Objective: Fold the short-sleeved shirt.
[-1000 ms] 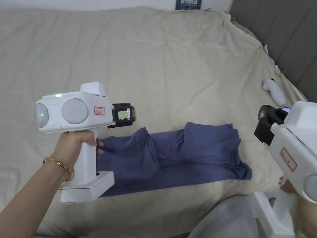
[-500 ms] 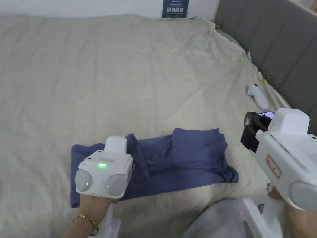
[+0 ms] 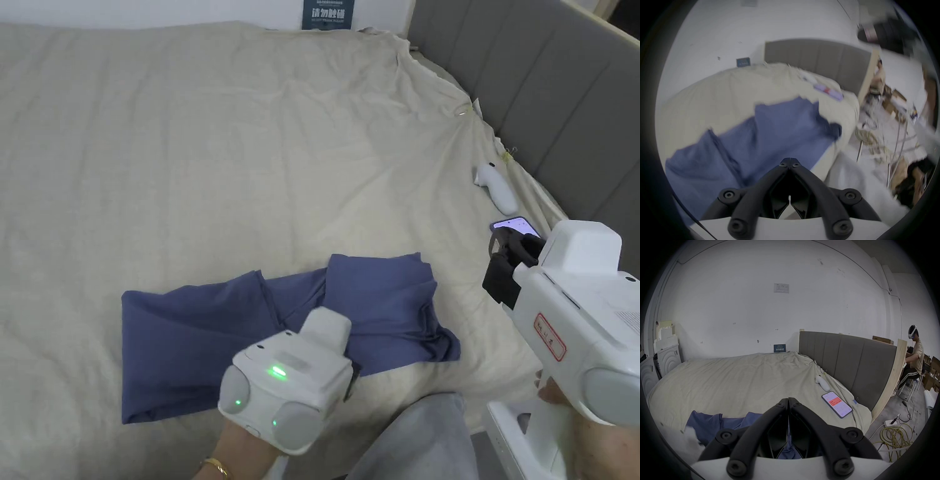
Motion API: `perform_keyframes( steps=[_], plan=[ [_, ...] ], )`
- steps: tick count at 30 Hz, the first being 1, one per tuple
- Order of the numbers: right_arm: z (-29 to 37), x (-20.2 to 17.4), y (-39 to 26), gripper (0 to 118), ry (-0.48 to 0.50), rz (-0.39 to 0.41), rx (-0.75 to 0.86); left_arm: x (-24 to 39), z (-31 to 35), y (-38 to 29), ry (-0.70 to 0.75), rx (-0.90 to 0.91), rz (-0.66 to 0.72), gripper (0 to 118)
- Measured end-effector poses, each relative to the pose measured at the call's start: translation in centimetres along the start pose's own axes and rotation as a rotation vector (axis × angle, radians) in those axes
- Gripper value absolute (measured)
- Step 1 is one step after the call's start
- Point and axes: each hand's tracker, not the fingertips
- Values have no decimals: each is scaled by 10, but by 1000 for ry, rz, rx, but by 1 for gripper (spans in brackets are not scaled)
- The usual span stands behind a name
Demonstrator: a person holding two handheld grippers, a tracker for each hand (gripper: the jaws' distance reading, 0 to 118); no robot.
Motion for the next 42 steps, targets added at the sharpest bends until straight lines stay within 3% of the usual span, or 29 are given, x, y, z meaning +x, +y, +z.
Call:
perform_keyframes(
  steps=[5, 9, 11, 13, 15, 20, 23, 27, 38, 39, 40, 41, 42],
  plan=[
    [-3, -8, 2, 0, 24, -11, 7, -79, 62, 53, 21, 208, 303, 0],
    [-7, -18, 2, 0, 53, -5, 5, -152, 97, 62, 83, 268, 448, 0],
    [-10, -23, 2, 0, 68, -2, 4, -175, 112, 60, 121, 212, 484, 22],
    [-11, -30, 3, 0, 85, 0, 5, -208, 118, 45, 125, 116, 552, 80],
    [-13, -35, 3, 0, 97, 2, 5, -230, 119, 27, 92, 54, 626, 118],
    [-16, -45, 4, 0, 119, 19, -3, -269, 117, -22, -51, -62, 813, 118],
    [-17, -48, 3, 0, 119, 27, -9, -307, 98, -55, -89, -110, 836, 118],
    [-18, -47, 3, 0, 106, 28, -21, -301, 87, -64, -219, -165, 942, 118],
    [-23, -44, -3, 0, 75, 29, -64, -298, 60, -54, -341, -166, 885, 115],
    [-24, -45, -4, 0, 73, 31, -68, -297, 59, -54, -349, -162, 886, 103],
    [-26, -45, -5, 0, 71, 31, -73, -296, 56, -54, -345, -158, 887, 80],
    [-27, -44, -5, 0, 70, 29, -76, -294, 51, -53, -301, -183, 891, 49],
    [-27, -44, -5, 0, 70, 25, -78, -240, 45, -43, -217, -241, 856, 18]
  ],
)
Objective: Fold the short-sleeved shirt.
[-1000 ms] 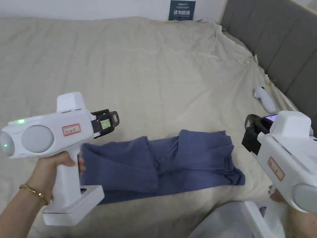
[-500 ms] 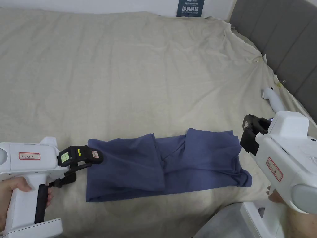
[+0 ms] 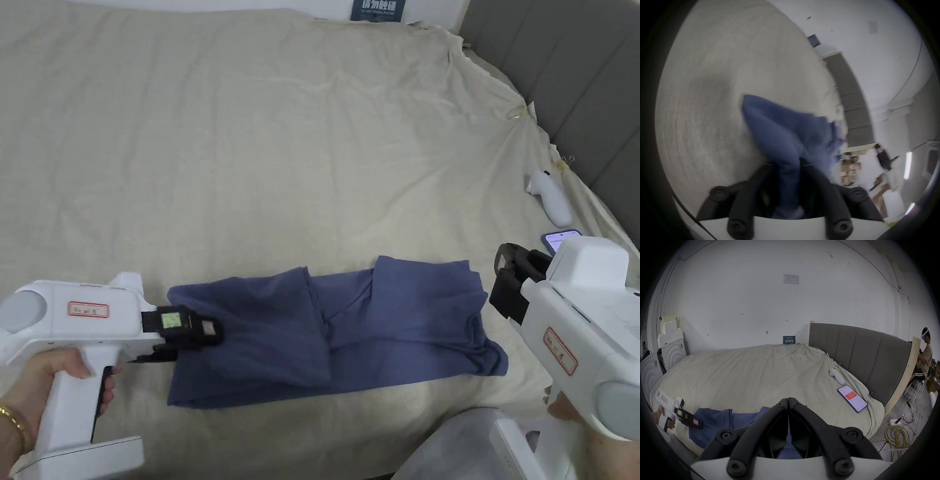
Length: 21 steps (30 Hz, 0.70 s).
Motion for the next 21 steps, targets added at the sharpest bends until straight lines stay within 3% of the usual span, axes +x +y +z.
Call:
perform_keyframes(
  steps=[1, 3, 6, 13, 17, 21],
  plan=[
    [0, 0, 0, 0, 0, -1, -2, 12, -8, -12, 44, -12, -69, 16],
    [-1, 0, 1, 0, -3, 5, -2, 24, -1, -13, -14, 12, -57, 13],
    [-4, 2, 4, 0, 1, 8, -3, 18, 9, 9, 126, -7, -125, 9],
    [-3, -2, 8, 0, 24, -2, 14, 53, 50, 31, 230, 19, -105, 6],
    [-3, -4, 9, 0, 44, -7, 24, 43, 99, 46, 382, 66, -124, 6],
    [-4, -6, 9, 0, 67, -27, 30, 9, 175, 59, 582, 160, -18, 6]
  ],
)
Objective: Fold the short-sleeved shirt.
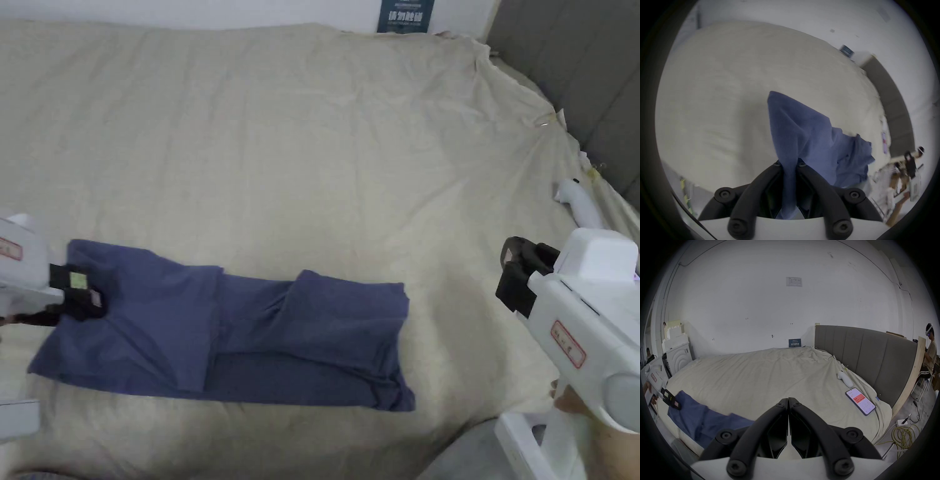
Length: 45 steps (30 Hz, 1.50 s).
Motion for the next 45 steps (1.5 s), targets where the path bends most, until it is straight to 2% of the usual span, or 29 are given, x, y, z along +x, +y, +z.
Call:
perform_keyframes(
  steps=[2, 5, 7, 14, 19, 28, 32, 33, 35, 38, 39, 40, 41, 45],
  plan=[
    [-1, -2, -1, 0, 12, -7, 1, -25, 22, 8, 159, 41, -7, 6],
    [-5, -6, -2, 0, 26, -17, 1, -28, 61, -5, 450, 163, -109, 6],
    [-7, -8, -2, 0, 40, -32, -2, -14, 69, -15, 528, 182, -169, 6],
    [-5, -13, 0, 0, 61, -31, 10, 49, 60, -56, 373, 158, -305, 6],
    [4, -12, 0, 0, 57, -37, 18, 101, 31, -73, 290, 107, -440, 6],
    [18, -6, -4, 0, 28, -42, 12, 160, -63, -95, 200, -59, -466, 6],
    [23, -2, -4, 0, 12, -41, 13, 165, -98, -98, 249, -89, -476, 6],
    [23, -1, -4, 0, 8, -42, 14, 166, -101, -99, 253, -90, -477, 9],
    [23, 1, -3, 0, 3, -44, 14, 167, -92, -105, 230, -84, -478, 27],
    [20, 1, -2, 0, 3, -43, 7, 169, -87, -104, 109, -111, -461, 69],
    [19, 0, -2, 0, 4, -41, 6, 166, -92, -97, 44, -123, -448, 93],
    [18, -3, -2, 0, 7, -39, 4, 165, -90, -94, -59, -135, -413, 108],
    [17, -4, -2, 0, 9, -38, 3, 164, -87, -91, -114, -138, -384, 116],
    [14, -10, 0, 0, 24, -22, 2, 151, -52, -64, -312, -64, -219, 116]
  ],
)
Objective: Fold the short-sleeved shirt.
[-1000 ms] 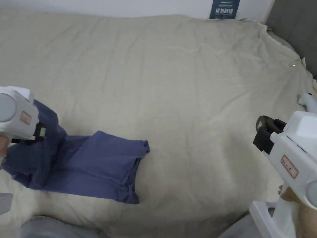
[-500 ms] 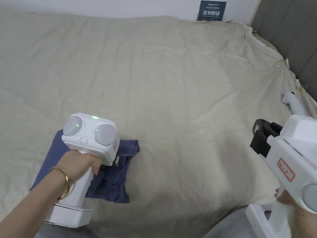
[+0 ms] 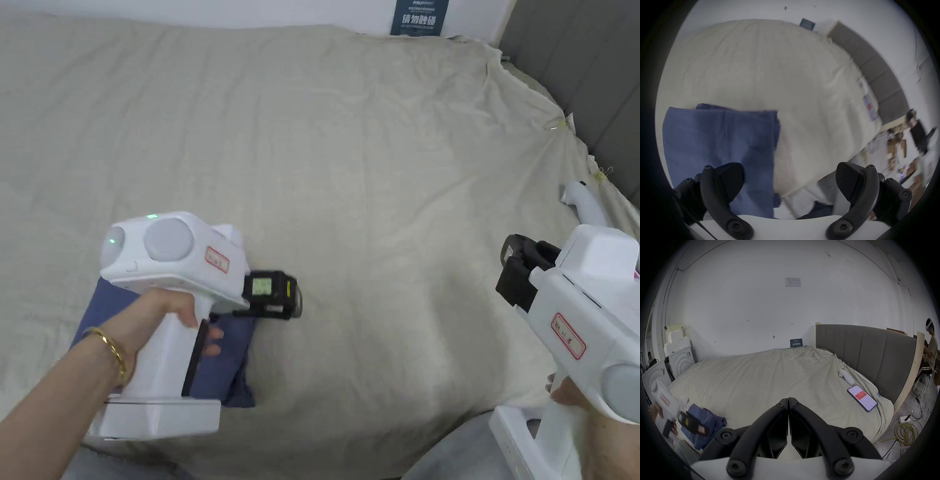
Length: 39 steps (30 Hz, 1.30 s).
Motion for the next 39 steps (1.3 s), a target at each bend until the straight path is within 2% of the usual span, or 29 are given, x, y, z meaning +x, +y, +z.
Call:
perform_keyframes(
  steps=[3, 5, 6, 7, 8, 9, 10, 12, 15, 20, 23, 26, 30, 34, 39],
  plan=[
    [-1, -3, 1, 0, 11, 0, 5, -15, 38, 17, -22, 163, 37, 116],
    [-1, -5, 1, 0, 18, -2, 6, -24, 59, 22, 90, 286, 4, 116],
    [-2, -6, 1, 0, 20, -1, 7, -23, 66, 19, 159, 328, -24, 110],
    [-2, -7, 1, 0, 24, 0, 6, -24, 71, 14, 256, 380, -53, 94],
    [-3, -8, 0, 0, 26, 2, 4, -25, 74, 8, 344, 437, -74, 66],
    [-4, -9, -1, 0, 29, 3, 2, -26, 73, 1, 402, 487, -100, 24],
    [-5, -10, -2, 0, 31, 2, 0, -14, 67, -15, 452, 526, -144, 11],
    [-6, -12, -3, 0, 36, 0, -7, -14, 53, -33, 499, 531, -185, 7],
    [-6, -14, -3, 0, 42, 3, -11, -11, 17, -59, 458, 447, -243, 0],
    [-2, -11, -4, 0, 33, 9, -8, 1, -36, -106, 469, 303, -299, 0],
    [0, -6, -5, 0, 20, 2, -4, 16, -53, -127, 466, 293, -355, 0],
    [2, -2, -8, 0, 11, -4, -8, 33, -62, -133, 541, 326, -442, 0],
    [2, -1, -13, 0, 8, -8, -21, 32, -63, -123, 435, 336, -358, 0],
    [1, -4, -14, 0, 17, -9, -30, 45, -50, -110, 216, 311, -301, 0],
    [1, -9, -5, 0, 37, -5, -9, 49, -3, -71, 75, 465, -144, 0]
  ],
)
